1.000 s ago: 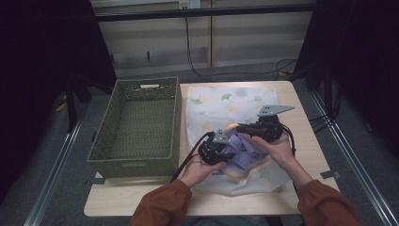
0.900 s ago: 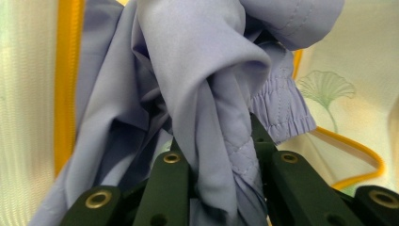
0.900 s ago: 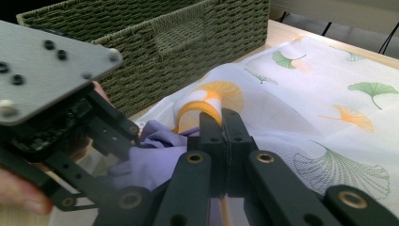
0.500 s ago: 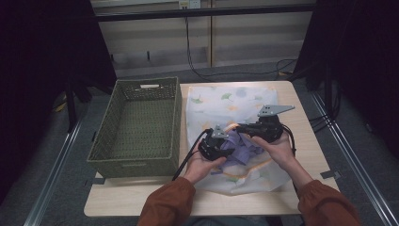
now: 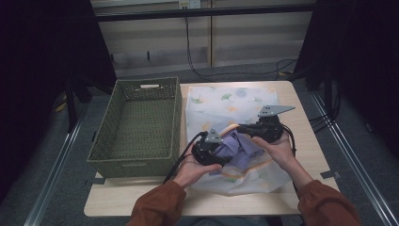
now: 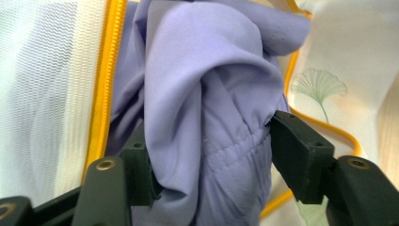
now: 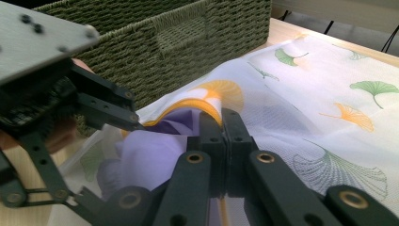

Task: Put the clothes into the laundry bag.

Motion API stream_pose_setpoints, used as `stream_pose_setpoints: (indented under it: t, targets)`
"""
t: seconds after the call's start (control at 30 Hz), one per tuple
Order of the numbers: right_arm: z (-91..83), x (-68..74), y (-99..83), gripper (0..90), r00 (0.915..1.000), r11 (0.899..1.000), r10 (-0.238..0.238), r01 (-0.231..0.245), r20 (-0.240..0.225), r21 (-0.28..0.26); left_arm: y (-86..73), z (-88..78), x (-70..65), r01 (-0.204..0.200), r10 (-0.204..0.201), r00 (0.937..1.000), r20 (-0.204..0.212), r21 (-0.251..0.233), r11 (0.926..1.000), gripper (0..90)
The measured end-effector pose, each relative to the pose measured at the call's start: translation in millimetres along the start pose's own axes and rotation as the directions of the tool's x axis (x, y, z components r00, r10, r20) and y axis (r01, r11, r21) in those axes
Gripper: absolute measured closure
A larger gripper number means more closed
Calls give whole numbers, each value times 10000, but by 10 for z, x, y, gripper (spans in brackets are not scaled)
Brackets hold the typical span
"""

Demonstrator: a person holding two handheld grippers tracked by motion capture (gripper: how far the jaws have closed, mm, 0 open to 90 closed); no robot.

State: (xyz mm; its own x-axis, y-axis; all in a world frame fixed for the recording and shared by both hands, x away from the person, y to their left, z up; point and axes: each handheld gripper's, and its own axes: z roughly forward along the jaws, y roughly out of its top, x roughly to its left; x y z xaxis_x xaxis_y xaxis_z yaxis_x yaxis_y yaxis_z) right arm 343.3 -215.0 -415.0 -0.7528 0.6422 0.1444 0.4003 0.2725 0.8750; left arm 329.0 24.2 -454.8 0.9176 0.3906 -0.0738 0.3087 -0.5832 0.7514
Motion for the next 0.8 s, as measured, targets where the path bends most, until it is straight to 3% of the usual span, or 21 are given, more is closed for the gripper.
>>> stream_pose_setpoints:
  t: [0.1, 0.27, 0.33, 0.37, 0.43, 0.5, 0.57, 0.67, 0.7, 0.73, 0.77, 0.8]
  targets:
    - [7, 3, -3, 894, 10000, 10000, 17, -16, -8, 51, -11, -70, -18, -250, 250, 9997, 23, 13, 9997, 374]
    - [15, 4, -10, 893, 10000, 9999, -88, 88, 19, 112, -57, -183, -38, -164, 164, 9999, 7, -5, 9999, 365]
    - [16, 10, -10, 893, 10000, 9999, -87, 87, 39, 135, -103, -192, -52, -181, 182, 9998, -79, 170, 9997, 373]
    - [18, 12, -10, 893, 9999, 9998, -105, 104, 35, 147, -122, -192, -49, -398, 402, 9991, -111, 308, 9987, 373]
    - [20, 12, -11, 893, 9999, 9998, -127, 126, 17, 162, -146, -185, -56, -344, 348, 9994, -83, 464, 9983, 373]
    - [23, 14, -11, 893, 9999, 9998, -139, 139, 17, 172, -160, -170, -44, -616, 622, 9980, -86, 571, 9965, 372]
    - [25, 15, -12, 893, 9999, 9997, -139, 139, -5, 183, -184, -141, -51, -482, 489, 9988, -75, 743, 9961, 352]
    - [24, 10, -14, 892, 9999, 9997, -145, 146, -39, 190, -216, -98, -64, -976, 1000, 9949, -129, 1271, 9871, 329]
    - [26, 9, -16, 893, 9999, 9997, -142, 143, -35, 194, -229, -80, -59, -725, 747, 9971, -140, 1216, 9899, 329]
    - [27, 10, -18, 892, 9999, 9996, -157, 157, -34, 216, -229, -77, -34, -887, 903, 9959, -27, 1596, 9832, 326]
    - [28, 12, -19, 892, 9999, 9997, -155, 156, -50, 212, -253, -38, -44, -761, 776, 9970, -38, 1510, 9856, 311]
    - [30, 16, -17, 892, 9999, 9997, -143, 144, -42, 210, -267, -23, -37, -906, 921, 9957, -8, 1716, 9810, 303]
